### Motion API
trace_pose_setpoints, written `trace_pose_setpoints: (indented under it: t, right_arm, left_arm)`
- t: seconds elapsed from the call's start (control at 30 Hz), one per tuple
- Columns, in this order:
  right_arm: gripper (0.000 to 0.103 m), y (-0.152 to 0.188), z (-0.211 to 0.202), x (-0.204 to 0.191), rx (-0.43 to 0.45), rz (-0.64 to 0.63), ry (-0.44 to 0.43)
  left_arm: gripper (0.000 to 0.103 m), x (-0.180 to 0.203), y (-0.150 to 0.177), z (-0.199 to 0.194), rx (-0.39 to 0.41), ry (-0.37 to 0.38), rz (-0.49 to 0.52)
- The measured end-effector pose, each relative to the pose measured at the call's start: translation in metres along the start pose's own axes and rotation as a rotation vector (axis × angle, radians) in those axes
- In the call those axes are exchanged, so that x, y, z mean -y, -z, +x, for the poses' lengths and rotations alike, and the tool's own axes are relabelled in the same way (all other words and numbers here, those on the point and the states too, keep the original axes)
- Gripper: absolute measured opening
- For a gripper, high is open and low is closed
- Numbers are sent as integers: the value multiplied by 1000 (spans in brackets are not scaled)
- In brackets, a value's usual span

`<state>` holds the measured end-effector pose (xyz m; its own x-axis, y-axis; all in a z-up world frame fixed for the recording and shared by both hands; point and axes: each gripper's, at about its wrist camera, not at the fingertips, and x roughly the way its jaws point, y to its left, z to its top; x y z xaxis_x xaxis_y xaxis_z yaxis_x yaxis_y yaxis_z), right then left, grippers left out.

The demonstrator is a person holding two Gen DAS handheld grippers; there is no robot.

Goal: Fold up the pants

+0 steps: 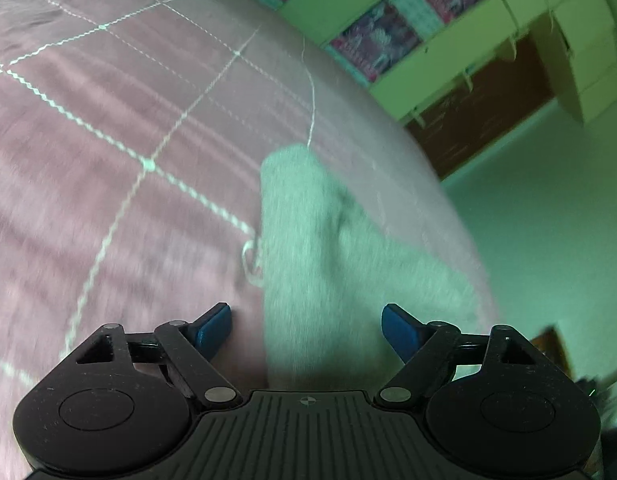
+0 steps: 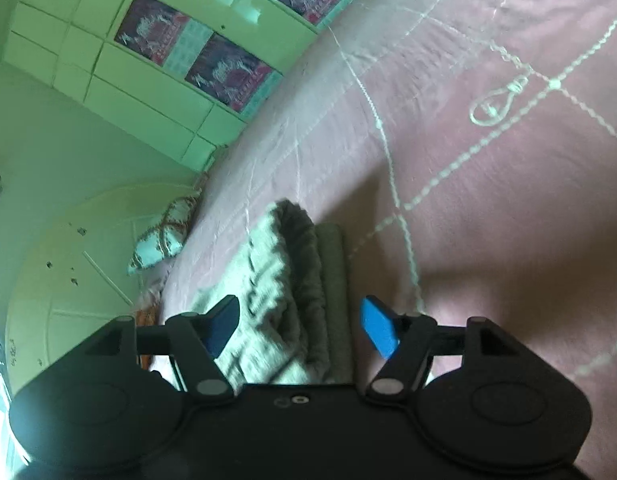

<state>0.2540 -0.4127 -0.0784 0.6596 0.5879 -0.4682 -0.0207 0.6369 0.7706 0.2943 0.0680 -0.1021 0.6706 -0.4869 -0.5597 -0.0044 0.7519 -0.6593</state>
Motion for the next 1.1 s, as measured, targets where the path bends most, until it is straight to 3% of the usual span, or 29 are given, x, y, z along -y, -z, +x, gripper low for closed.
trace_pose_setpoints:
  t: [0.13, 0.27, 1.1]
  right_arm:
    - [61, 6, 13, 4, -7, 29, -12]
    - [61, 10, 19, -1, -47, 29, -20]
    - [66, -4, 57, -23, -119, -84, 29]
  left_arm:
    - [82, 0, 10, -1, -18, -9, 12]
    - [89, 5, 13, 1, -27, -6, 28]
    - [89, 18, 0, 25, -69, -46, 148]
